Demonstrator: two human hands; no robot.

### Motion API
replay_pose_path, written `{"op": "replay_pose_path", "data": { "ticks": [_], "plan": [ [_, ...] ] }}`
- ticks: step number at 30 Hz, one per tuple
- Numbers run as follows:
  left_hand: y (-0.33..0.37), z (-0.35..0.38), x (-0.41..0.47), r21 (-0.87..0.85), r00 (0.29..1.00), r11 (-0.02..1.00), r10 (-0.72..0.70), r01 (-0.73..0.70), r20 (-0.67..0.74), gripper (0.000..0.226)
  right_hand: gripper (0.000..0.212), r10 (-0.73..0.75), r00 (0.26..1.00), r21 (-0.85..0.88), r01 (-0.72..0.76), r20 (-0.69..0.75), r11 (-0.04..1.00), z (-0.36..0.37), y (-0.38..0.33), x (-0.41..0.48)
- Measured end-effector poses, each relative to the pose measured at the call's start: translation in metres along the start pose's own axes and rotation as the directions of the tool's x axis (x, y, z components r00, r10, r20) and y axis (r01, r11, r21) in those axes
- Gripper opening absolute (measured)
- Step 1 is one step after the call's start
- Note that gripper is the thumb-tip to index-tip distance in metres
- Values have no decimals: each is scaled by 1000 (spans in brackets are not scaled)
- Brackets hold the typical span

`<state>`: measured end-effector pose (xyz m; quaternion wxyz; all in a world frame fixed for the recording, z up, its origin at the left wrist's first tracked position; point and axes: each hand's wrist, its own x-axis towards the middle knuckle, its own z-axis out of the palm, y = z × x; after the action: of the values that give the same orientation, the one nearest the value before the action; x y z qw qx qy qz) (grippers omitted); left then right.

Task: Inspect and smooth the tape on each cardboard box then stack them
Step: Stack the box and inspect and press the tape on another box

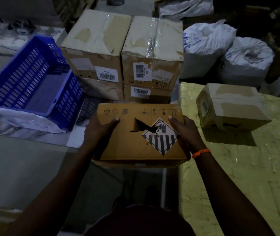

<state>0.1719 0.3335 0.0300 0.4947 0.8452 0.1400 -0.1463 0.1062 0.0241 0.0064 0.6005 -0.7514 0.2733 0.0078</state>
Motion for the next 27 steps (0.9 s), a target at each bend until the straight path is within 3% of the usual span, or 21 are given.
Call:
{"op": "replay_pose_path", "data": {
  "ticks": [2,5,7,10,14,21,25,27],
  "plan": [
    [-2,-5,-4,14,997,999,33,-34,72,84,43,8,997,27,-10,71,1000,-5,3,-7],
    [-7,-18,-11,226,985,969,65,-101,160,104,71,94,980,-20,-92,178,996,-19,8,-19],
    [-18,-20,-15,267,983,957,70,-115,172,112,83,94,976,-39,-88,196,995,-24,16,-25],
    [-30,-17,-18,156,981,985,49,-80,189,119,80,49,984,6,-50,174,999,-23,24,-32],
    [-33,-14,-14,132,984,990,14,-38,175,118,63,5,986,38,-12,169,999,-19,17,-33],
    [-37,-15,-16,91,985,995,30,-46,171,116,78,-20,991,-3,21,129,1000,-19,19,-39],
    [-52,-27,-25,-70,982,997,45,-32,185,94,92,20,999,-10,-21,-29,1000,-17,35,-63],
    [-65,-36,-39,-175,978,983,85,-51,193,74,86,4,999,35,-3,-41,999,-22,48,-78]
  ]
}}
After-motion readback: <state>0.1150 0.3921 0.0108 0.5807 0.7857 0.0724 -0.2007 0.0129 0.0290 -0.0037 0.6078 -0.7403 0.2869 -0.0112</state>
